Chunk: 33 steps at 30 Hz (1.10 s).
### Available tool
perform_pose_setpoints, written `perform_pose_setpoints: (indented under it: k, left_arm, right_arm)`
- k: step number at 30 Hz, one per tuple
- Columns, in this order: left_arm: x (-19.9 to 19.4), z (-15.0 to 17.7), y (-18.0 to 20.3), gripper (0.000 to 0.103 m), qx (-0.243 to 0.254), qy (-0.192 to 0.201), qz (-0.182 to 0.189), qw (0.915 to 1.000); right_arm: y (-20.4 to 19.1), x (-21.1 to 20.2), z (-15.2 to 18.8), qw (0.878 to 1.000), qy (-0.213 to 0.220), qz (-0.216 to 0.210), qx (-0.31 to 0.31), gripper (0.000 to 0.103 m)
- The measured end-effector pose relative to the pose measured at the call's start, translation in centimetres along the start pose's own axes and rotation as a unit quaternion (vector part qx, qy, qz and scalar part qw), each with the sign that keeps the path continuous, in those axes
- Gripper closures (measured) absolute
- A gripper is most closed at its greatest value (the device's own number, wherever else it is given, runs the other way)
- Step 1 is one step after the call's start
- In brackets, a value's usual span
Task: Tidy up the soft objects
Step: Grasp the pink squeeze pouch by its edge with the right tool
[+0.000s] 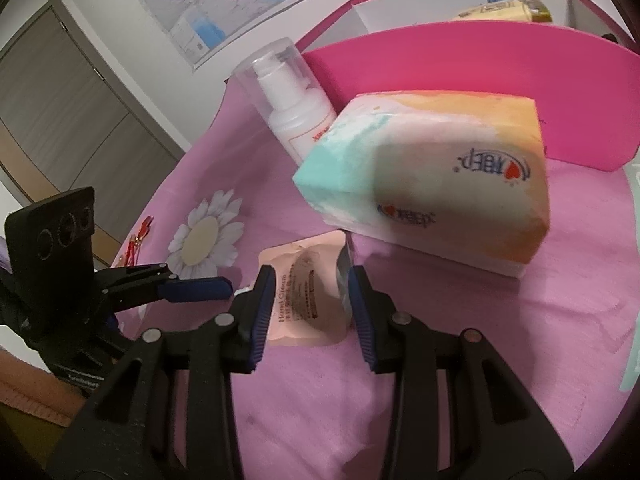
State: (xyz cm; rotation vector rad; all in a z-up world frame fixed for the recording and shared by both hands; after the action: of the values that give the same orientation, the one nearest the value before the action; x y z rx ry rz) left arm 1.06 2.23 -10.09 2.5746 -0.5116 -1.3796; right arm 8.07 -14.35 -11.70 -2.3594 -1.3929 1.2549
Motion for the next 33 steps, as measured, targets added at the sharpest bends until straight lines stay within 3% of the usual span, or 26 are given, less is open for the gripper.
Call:
perform_pose_setpoints:
  k: [10,33]
  left_arm:
    - [0.3,-0.1,0.0,0.057,-0.014,-0.004,0.001,0.9999]
    - [0.2,-0.5,0.5,0.056,-0.008,-0.003,-0.017,0.9998]
  right_arm:
    - [0.2,0.1,0.3,1.0,-0.007,-0.001,0.007,0.068]
    - [-1.0,-1.1,1.6,1.0,0.004,-0.003,0.005,0.069]
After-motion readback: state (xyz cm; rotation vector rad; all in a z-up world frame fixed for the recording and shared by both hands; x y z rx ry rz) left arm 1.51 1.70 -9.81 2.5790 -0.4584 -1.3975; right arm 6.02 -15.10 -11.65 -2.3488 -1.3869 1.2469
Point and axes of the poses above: each gripper's, at about its wrist camera, not at the fingertips, and x roughly the way its jaws point, y to its right, z to its underside, the point moved 1 cm from there along x, roughly the way its jaws point, and after that the axes turned 3 degrees about -z, right-handed, at the moved point
